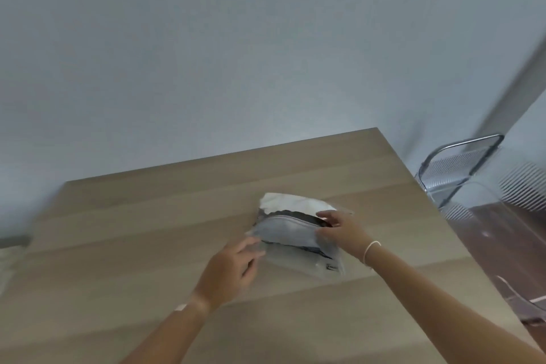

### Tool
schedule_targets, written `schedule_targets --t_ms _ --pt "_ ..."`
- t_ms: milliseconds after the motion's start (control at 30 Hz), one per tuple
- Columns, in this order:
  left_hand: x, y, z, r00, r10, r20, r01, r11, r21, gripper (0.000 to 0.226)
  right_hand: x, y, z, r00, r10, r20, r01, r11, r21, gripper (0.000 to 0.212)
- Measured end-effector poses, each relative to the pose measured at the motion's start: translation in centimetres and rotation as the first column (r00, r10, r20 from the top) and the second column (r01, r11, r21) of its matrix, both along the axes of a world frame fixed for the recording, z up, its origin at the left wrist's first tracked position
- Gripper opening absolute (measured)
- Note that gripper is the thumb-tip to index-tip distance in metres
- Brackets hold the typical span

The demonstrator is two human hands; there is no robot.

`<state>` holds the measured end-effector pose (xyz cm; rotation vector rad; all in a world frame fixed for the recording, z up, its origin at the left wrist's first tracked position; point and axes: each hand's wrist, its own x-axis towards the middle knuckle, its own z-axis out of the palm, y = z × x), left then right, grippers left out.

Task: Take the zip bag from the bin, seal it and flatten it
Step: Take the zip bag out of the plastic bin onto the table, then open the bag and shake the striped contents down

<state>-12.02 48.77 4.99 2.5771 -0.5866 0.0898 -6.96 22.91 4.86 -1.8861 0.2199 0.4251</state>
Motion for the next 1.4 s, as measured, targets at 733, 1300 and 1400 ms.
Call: schedule_targets --t_ms 733,1300,1400 --pt "5.6 2.0 1.8 0.987 -0.022 -0.156 0.000 0.991 -0.137 0.018 -1.5 3.6 3.2 0.769 0.434 0.469 0.064 0.678 -0.732 0.012" --pt "7.8 1.1 7.8 0.630 -0.058 -0.774 -0.730 0.294 -0.617 0.049 0.3 2.9 4.9 0.885 0.451 0.115 -0.398 0.861 -0.318 0.018" --pt "7.8 2.2 8.3 0.592 -0.270 -0.760 -0.728 0.225 -0.647 0.029 0.0 3.4 3.6 0.930 0.343 0.133 -0.297 0.914 -0.276 0.020"
